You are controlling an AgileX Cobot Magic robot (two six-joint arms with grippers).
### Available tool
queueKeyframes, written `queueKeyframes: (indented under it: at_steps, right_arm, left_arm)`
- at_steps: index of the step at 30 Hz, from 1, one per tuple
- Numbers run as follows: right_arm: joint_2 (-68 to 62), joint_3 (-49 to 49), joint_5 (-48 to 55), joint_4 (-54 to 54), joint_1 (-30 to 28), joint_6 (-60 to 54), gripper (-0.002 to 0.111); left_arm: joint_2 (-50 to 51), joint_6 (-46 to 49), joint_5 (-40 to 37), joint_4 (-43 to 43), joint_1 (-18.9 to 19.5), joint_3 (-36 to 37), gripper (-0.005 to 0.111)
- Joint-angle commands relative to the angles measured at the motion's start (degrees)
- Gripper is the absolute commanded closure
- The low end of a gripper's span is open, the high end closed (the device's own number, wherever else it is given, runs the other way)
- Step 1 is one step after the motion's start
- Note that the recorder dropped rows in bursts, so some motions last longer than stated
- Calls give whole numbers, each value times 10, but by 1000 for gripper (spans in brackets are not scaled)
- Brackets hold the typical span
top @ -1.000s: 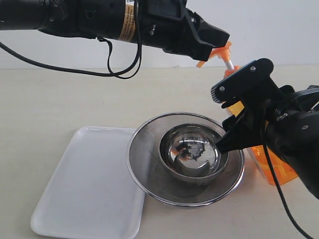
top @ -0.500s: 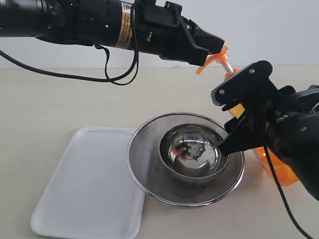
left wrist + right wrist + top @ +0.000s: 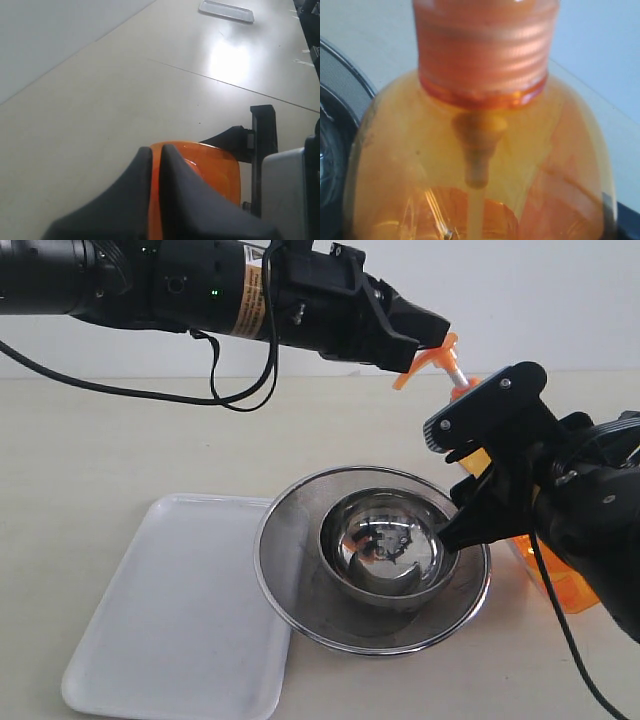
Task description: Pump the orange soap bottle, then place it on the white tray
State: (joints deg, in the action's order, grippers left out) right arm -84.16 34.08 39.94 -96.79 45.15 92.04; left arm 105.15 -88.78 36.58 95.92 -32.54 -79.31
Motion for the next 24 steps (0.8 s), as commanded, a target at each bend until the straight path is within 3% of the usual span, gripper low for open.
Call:
queueKeyframes:
  at_steps: [1,24]
  right_arm:
    - [8,9,3,-32,0,12,108]
    - [8,9,3,-32,0,11,108]
  left_arm:
    - [15,-1,21,40,-9,15,102]
    - [0,13,15,40,-9,-8,102]
